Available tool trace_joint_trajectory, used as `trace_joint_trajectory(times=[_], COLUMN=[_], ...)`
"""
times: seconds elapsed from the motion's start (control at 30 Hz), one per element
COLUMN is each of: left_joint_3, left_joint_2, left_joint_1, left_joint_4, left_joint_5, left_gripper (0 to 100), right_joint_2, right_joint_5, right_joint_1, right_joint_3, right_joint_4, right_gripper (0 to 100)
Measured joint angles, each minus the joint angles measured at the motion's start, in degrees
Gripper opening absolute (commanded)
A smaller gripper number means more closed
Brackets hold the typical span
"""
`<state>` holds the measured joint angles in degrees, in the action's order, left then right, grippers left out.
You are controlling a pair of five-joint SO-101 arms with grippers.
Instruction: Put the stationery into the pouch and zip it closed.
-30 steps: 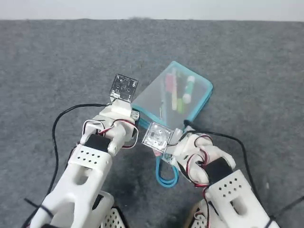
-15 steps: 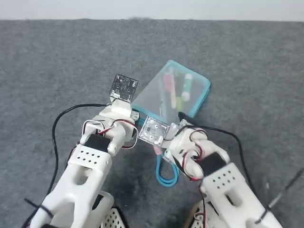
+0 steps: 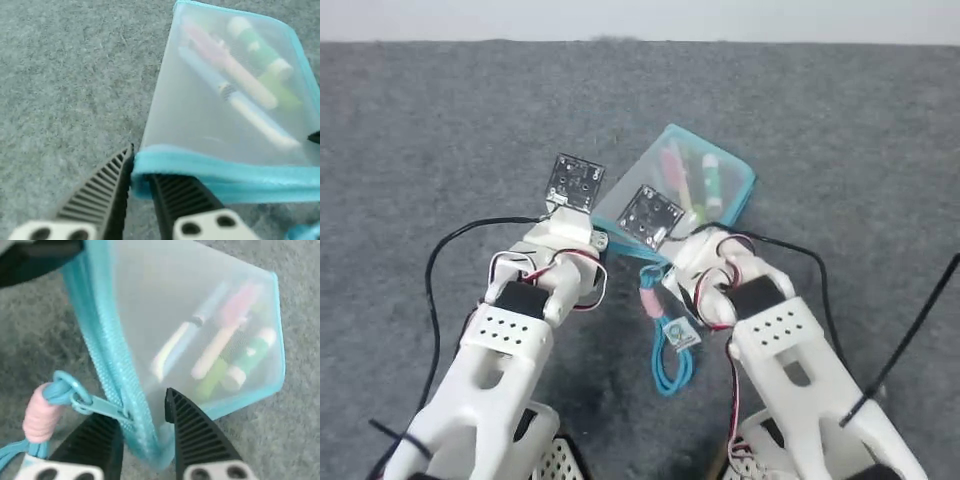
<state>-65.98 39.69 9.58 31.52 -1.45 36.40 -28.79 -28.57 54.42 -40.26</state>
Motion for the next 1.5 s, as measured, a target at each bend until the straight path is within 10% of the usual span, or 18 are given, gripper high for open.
trace_joint_trajectory(times=[0.47, 1.5], left_joint_3=[2.4, -8.5], left_joint_2=[19.9, 27.1], left_joint_1=[0.1, 11.4], left_joint_4=[17.6, 11.3], left_joint_5=[-0.1, -0.4], left_gripper=[11, 23], right_joint_2=[-9.5, -2.3], right_joint_5=[10.5, 15.1], right_joint_1=[4.0, -3.9], right_joint_3=[-11.4, -16.5], right_joint_4=[-1.6, -18.1], right_gripper=[0.6, 0.6])
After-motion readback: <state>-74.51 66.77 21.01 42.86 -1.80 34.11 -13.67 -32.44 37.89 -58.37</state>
